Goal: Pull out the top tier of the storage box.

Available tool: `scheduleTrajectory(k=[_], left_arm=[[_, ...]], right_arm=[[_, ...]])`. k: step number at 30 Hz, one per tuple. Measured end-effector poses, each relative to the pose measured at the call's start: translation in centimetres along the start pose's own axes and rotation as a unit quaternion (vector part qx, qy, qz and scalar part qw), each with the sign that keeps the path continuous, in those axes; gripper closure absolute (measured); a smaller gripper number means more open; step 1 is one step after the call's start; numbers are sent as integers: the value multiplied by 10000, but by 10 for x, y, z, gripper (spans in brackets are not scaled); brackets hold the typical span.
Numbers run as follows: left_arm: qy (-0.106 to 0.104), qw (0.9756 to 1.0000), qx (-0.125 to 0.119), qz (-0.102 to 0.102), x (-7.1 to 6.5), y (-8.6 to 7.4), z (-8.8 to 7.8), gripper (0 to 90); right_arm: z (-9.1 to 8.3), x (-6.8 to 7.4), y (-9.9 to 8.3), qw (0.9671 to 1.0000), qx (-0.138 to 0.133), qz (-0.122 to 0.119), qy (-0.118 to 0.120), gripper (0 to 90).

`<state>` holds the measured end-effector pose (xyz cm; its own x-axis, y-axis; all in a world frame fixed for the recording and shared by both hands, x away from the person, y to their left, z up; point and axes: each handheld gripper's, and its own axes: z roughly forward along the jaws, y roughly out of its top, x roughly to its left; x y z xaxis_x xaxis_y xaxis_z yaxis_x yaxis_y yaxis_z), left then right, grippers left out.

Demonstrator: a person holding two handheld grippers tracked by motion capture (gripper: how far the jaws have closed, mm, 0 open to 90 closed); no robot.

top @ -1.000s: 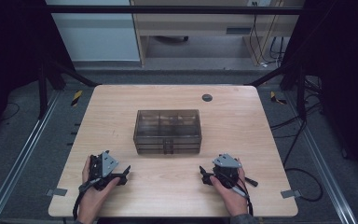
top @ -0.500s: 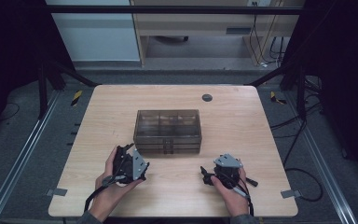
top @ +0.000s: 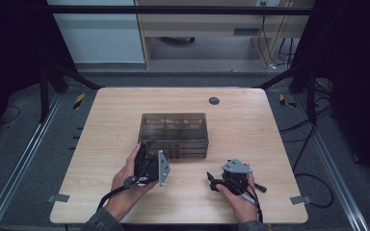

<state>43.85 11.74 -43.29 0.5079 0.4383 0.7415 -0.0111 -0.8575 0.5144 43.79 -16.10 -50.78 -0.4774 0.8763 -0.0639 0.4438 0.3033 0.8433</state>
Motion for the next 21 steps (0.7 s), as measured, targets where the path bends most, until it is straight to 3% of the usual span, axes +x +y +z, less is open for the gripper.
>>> scheduleTrajectory(k=[9,21], left_arm=[[-44,9999,-100,-54,-4,9,10,329],[243,9994,-243,-32,-10,9,11,463]], right_arm=[[-2,2,-1,9999,-77,-130,8,104],[-2,2,-1,9999,-71,-111,28,141]])
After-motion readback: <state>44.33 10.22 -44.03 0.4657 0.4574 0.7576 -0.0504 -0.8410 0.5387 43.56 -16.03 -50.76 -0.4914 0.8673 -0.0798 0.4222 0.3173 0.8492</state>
